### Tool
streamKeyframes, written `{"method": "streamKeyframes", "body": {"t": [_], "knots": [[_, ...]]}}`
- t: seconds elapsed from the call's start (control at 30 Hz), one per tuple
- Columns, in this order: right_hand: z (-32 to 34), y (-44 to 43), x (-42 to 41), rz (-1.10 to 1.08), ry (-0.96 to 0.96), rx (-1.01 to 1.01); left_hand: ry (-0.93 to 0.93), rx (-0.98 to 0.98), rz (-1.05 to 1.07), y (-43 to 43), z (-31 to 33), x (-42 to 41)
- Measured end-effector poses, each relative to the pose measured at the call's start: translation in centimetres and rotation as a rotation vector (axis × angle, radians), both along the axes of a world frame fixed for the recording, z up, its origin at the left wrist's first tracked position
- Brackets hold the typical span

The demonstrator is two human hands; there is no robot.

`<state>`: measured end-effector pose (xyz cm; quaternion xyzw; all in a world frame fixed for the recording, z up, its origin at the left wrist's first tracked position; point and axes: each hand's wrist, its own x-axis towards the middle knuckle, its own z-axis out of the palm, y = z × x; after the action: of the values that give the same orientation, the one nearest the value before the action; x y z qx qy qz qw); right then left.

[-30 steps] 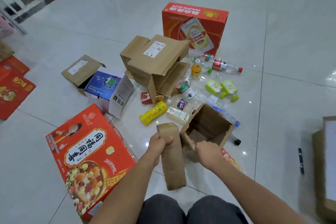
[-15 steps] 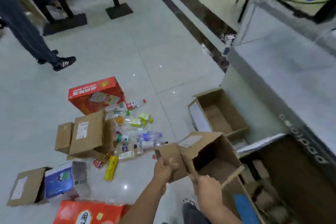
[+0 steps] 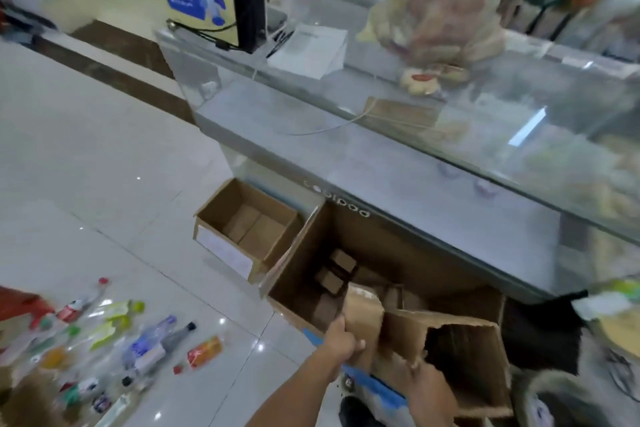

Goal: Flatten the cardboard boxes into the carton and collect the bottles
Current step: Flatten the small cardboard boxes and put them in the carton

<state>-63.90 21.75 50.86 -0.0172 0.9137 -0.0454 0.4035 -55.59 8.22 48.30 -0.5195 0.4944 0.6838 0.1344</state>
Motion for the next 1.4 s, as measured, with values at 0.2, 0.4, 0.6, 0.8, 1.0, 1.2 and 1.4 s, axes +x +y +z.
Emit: {"method": "streamKeyframes", "body": {"t": [0.2, 0.4, 0.6, 0.8, 1.0, 1.2, 1.4], "knots": [[-5.1, 2.0, -5.6, -0.125, -0.066, 0.032, -0.133, 0.148, -0.061, 2.9, -4.2, -7.8], [-6.6, 0.5, -8.6, -0.228, 0.009, 0.021, -0.193, 0.112, -0.083, 2.7, -7.6, -12.1], [-8.3, -1.6, -10.8, -0.247, -0.046, 0.071, -0.265, 0.093, -0.010, 1.5, -9.8, -13.6], [-9.1, -2.8, -10.4, -0.091, -0.099, 0.094, -0.324, 0.053, 0.098, -0.3, -10.4, -9.9], [-8.6, -8.8, -7.1, 0.264, -0.163, 0.004, -0.272, 0.050, 0.323, -4.3, -8.9, -1.9], [-7.7, -18.0, 4.0, 0.749, -0.218, -0.129, -0.260, 0.015, 0.569, -8.5, -7.2, 11.6], [-9.7, -24.9, 21.0, 1.190, -0.305, -0.182, -0.315, -0.023, 0.834, -8.3, -10.0, 29.5]]}}
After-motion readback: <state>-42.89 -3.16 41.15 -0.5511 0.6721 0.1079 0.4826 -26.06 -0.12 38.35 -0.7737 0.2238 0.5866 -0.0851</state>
